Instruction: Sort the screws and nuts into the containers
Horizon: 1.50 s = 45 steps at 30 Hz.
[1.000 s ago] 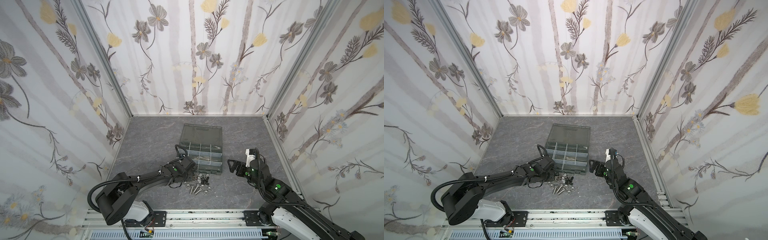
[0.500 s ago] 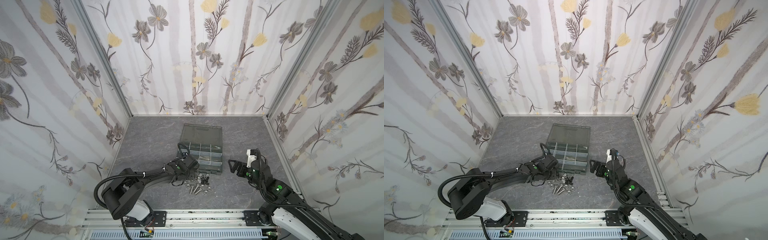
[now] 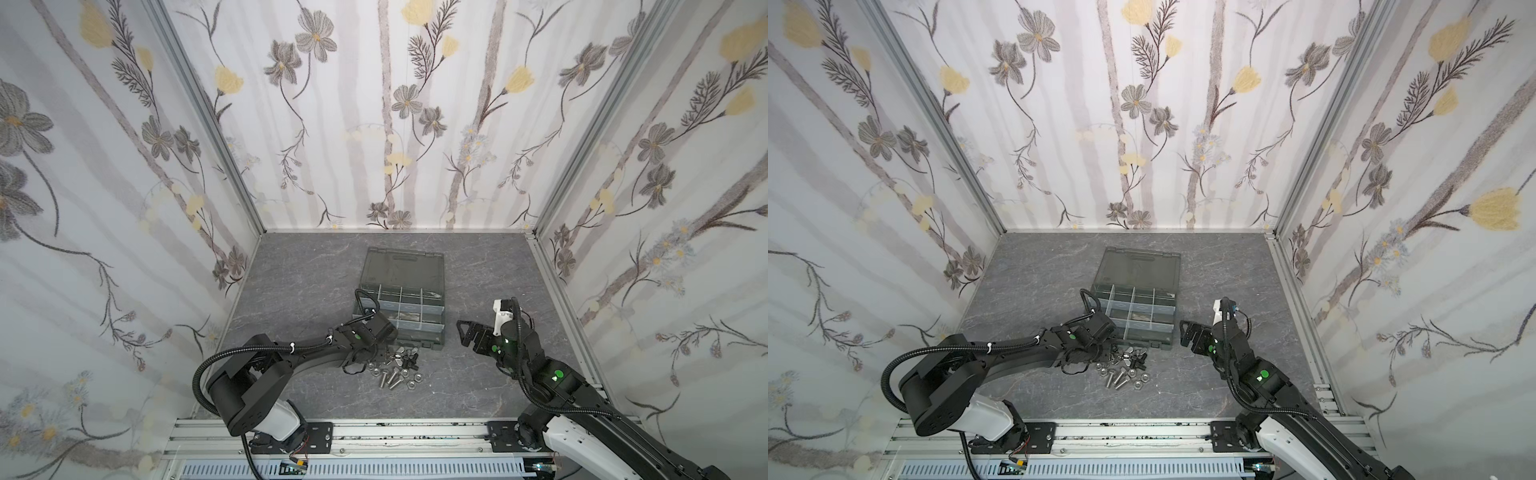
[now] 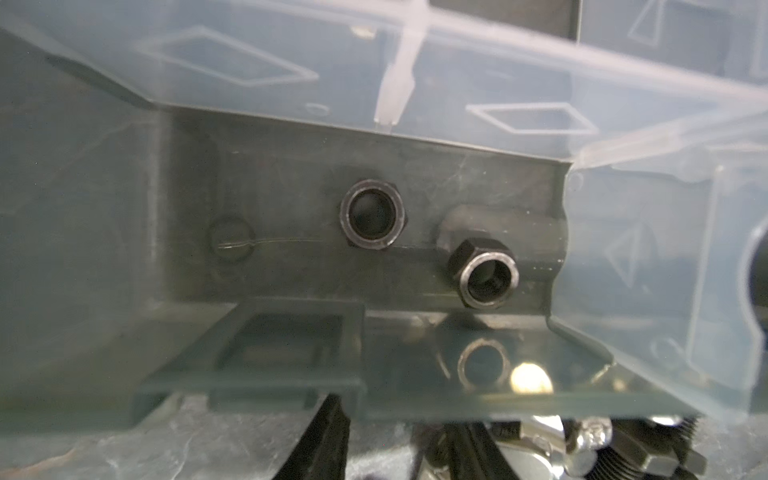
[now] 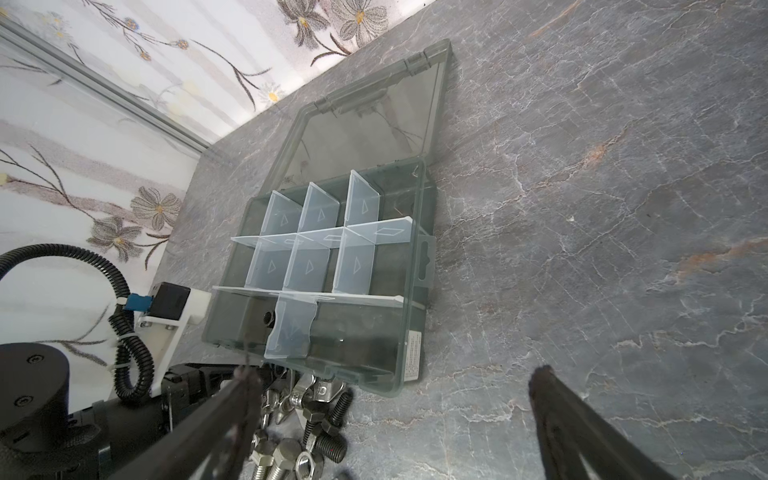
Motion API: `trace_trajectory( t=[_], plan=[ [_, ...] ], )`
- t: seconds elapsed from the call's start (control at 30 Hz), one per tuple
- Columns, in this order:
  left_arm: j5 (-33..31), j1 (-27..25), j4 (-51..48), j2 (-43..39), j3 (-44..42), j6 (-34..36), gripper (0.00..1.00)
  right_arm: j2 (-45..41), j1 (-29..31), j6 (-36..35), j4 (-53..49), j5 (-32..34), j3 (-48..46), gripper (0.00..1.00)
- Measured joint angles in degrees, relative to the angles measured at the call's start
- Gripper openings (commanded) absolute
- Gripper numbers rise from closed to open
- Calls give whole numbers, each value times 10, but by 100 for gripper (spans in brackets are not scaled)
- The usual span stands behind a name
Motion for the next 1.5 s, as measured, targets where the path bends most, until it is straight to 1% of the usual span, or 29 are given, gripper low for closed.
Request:
trace_trajectory(
  t=[0.13, 0.23, 0.37, 0.63, 0.83, 1.07, 1.37, 1.5],
  plan=[
    [-6, 0, 0, 10, 8, 9, 39, -3, 0, 3, -1, 0, 0, 100],
    [-9, 0, 0, 13, 9, 12, 37, -9, 0, 4, -4, 0, 0, 100],
    [-11, 0, 0, 14, 9, 13, 36, -14, 0, 4, -5, 2, -2, 100],
    [-17, 0, 6, 7, -2, 15, 27, -16, 2, 6, -6, 3, -2, 100],
    [-17, 0, 6, 1, -6, 17, 23, -18, 3, 8, -6, 5, -2, 100],
    [-7, 0, 5, -14, -13, 17, 23, -25, 5, 9, -8, 6, -3, 100],
    [16, 0, 1, -72, -38, 13, 23, -34, 5, 11, -10, 15, -9, 100],
    [24, 0, 0, -101, -40, 12, 24, -31, 5, 12, -9, 15, -10, 100]
  ],
)
